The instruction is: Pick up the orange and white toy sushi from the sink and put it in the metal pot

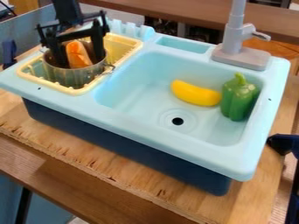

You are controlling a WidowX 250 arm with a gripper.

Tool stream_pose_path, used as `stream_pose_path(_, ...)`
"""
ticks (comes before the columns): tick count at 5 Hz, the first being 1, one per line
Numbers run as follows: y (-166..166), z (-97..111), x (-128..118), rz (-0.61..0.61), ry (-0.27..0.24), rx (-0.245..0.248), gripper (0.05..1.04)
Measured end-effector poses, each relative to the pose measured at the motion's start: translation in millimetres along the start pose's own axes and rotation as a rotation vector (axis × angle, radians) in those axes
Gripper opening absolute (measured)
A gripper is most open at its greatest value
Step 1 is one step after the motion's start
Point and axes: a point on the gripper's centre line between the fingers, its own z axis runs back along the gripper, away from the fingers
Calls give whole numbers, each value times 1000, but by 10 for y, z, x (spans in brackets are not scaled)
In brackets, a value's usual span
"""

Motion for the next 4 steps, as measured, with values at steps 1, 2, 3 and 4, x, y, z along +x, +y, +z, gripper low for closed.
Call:
stream_pose_path(1,-101,152,-87,-39,8,38,996)
stream_pose_path(2,-213,519,-225,-96,-22,116,996)
stream_pose_path(3,-347,709,-405,-216,-21,147,996)
stream_pose_path(4,-647,691,-682,-467,55,159,996)
